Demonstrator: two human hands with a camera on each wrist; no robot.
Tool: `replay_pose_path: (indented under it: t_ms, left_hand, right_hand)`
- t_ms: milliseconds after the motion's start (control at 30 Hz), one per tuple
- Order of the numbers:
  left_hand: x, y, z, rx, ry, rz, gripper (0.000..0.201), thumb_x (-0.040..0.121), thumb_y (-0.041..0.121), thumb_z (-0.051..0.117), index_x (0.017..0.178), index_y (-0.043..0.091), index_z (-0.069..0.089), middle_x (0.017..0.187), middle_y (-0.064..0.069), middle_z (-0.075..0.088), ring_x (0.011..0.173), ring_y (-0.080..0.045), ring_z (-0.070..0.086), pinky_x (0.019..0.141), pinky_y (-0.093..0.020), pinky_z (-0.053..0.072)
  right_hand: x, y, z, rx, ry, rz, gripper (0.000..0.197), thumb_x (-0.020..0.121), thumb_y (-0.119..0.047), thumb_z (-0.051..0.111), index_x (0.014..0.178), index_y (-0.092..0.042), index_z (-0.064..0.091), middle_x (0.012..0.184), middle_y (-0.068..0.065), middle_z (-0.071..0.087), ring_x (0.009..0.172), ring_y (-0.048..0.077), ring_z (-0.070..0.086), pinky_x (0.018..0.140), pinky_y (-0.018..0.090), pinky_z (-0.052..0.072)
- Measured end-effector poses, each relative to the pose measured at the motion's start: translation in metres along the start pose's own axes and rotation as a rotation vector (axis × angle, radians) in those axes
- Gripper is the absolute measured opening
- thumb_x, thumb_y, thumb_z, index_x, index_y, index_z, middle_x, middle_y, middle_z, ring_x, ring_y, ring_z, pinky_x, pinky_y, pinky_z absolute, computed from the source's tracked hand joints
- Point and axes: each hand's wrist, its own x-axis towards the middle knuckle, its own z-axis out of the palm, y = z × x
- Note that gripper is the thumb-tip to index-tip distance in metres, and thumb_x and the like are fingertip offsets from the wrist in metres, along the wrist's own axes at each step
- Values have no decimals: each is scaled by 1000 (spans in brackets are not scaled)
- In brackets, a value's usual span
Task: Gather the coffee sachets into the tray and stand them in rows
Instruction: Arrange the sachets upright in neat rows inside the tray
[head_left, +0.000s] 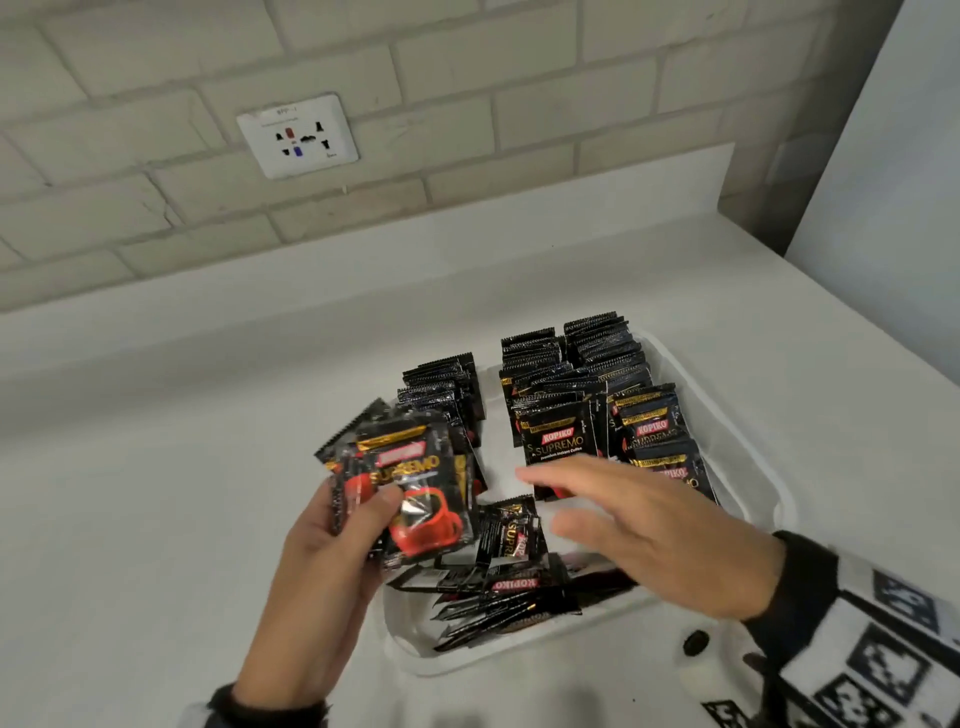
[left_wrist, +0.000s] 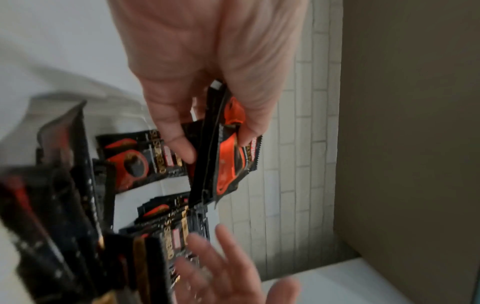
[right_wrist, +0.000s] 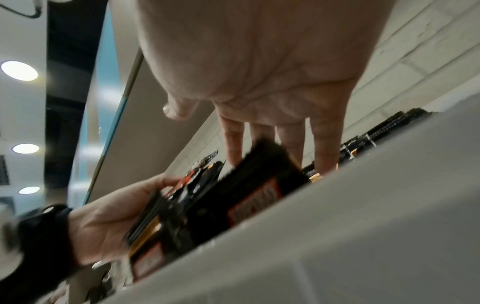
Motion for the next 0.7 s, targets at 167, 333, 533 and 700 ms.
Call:
replay_pose_path:
  t_ms: [167,333,533,700]
  left_hand:
    - [4,-4,30,77,-52,-43,43,66,22,62,109,14,60,95,-7,73,87,-24,70,83,-42,52]
    - [7,-8,61,103,-81,-51,29,80,17,69,105,21,57,93,0,73,88,-18,69,90,-43,49]
    - [6,-9,71,-88,-174,-191,48,71,22,75,114,13,55,91,-6,72,76,-17,69,61,-26,55]
    - [4,-11,69,-249,-154,-304,31,69,14,61,100,10,61,84,-8,72,67,-16,68,49,-25,53]
  right_hand:
    - [2,0,-12,454,256,102,49,66,-69,43,111,-49,43,115,-20,55,99,-3,58,90,23,49]
    - [13,-7,-9,637,305,212,40,69,-38,71,100,-25,50,98,2,60,64,12,64,53,23,53]
    - [14,8,-4,826,385,240,22,77,-10,69,93,-16,56,93,8,66,66,19,66,43,23,50]
    - [11,17,1,1040,386,249,22,82,-3,60,101,-13,57,84,3,71,66,13,68,39,20,48]
